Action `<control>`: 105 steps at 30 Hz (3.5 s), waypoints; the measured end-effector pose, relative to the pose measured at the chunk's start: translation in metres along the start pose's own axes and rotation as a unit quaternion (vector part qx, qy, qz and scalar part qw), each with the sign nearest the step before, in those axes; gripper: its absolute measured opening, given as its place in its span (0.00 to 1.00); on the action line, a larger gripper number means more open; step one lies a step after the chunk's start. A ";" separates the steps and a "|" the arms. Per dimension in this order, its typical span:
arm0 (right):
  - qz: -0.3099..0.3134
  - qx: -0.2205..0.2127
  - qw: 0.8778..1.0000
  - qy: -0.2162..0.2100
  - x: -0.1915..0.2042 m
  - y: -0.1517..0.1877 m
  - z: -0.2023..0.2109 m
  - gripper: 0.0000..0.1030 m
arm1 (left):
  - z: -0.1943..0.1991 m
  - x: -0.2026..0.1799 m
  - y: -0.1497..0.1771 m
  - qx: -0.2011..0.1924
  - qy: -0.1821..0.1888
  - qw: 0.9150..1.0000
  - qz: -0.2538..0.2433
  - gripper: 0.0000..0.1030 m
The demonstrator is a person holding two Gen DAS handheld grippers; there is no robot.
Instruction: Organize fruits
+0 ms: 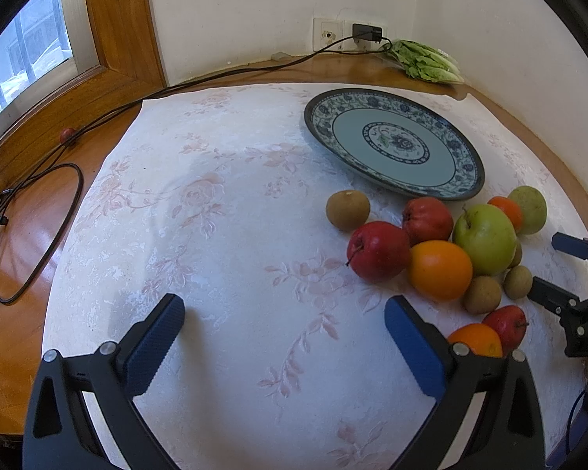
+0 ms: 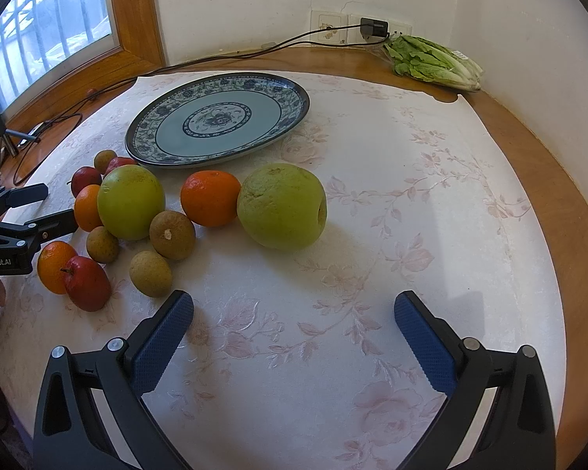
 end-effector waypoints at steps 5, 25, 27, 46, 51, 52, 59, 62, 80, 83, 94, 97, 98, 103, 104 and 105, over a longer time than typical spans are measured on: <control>0.000 0.000 1.000 0.000 0.000 0.000 0.000 1.00 | 0.000 0.000 0.000 0.000 0.000 1.000 0.000 1.00; 0.000 -0.001 1.000 0.000 0.000 0.000 0.000 1.00 | 0.000 0.000 0.000 -0.001 0.000 1.000 0.000 1.00; 0.000 -0.001 1.000 0.000 0.000 0.000 0.000 1.00 | 0.000 0.000 0.000 -0.001 0.000 1.000 0.000 1.00; 0.001 -0.001 1.000 0.000 0.000 0.001 0.000 1.00 | 0.000 0.000 0.000 -0.001 0.000 1.000 0.000 1.00; 0.001 -0.001 1.000 0.000 0.000 0.000 -0.001 1.00 | 0.000 0.000 0.000 -0.002 0.000 1.000 0.000 1.00; 0.001 -0.001 1.000 0.001 0.000 0.000 -0.001 1.00 | 0.000 0.000 0.000 -0.002 0.000 1.000 0.000 1.00; -0.001 0.002 1.000 -0.001 0.000 0.001 0.000 1.00 | -0.004 -0.001 -0.004 0.002 0.000 1.000 0.000 1.00; -0.001 0.002 1.000 -0.001 0.000 0.001 0.000 1.00 | -0.005 -0.001 -0.004 0.003 0.000 1.000 -0.001 1.00; -0.001 0.003 1.000 -0.003 0.000 -0.001 -0.001 1.00 | 0.001 0.002 -0.007 0.002 0.007 1.000 0.013 0.97; -0.001 0.004 1.000 -0.003 0.000 -0.001 -0.001 1.00 | 0.008 0.001 -0.012 0.001 0.024 0.999 0.026 0.92; -0.035 -0.029 0.998 -0.033 0.000 -0.021 0.025 0.87 | 0.022 -0.010 -0.038 -0.015 0.044 0.998 0.032 0.68; -0.032 -0.036 0.998 -0.031 0.000 -0.029 0.029 0.82 | 0.018 -0.017 -0.038 -0.003 0.059 0.997 0.039 0.61; -0.032 -0.036 0.998 -0.028 0.000 -0.032 0.029 0.79 | 0.017 -0.019 -0.037 0.001 0.062 0.997 0.040 0.60; -0.030 -0.036 0.998 -0.037 0.001 -0.037 0.027 0.73 | 0.016 -0.023 -0.038 0.002 0.062 0.997 0.038 0.59; -0.029 -0.036 0.998 -0.038 0.002 -0.038 0.026 0.72 | 0.015 -0.023 -0.037 0.003 0.064 0.997 0.040 0.59; -0.029 -0.035 0.998 -0.039 0.002 -0.040 0.024 0.72 | 0.016 -0.023 -0.036 0.003 0.065 0.997 0.041 0.59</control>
Point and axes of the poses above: each gripper's, at about its wrist camera, not at the fingertips, and z roughly against the way its jaws point, x to its left, y to its underside, the point moved 10 cm from there along -z, roughly the way its jaws point, and after that the axes turned 14 degrees about -y, right-handed, at the moved point
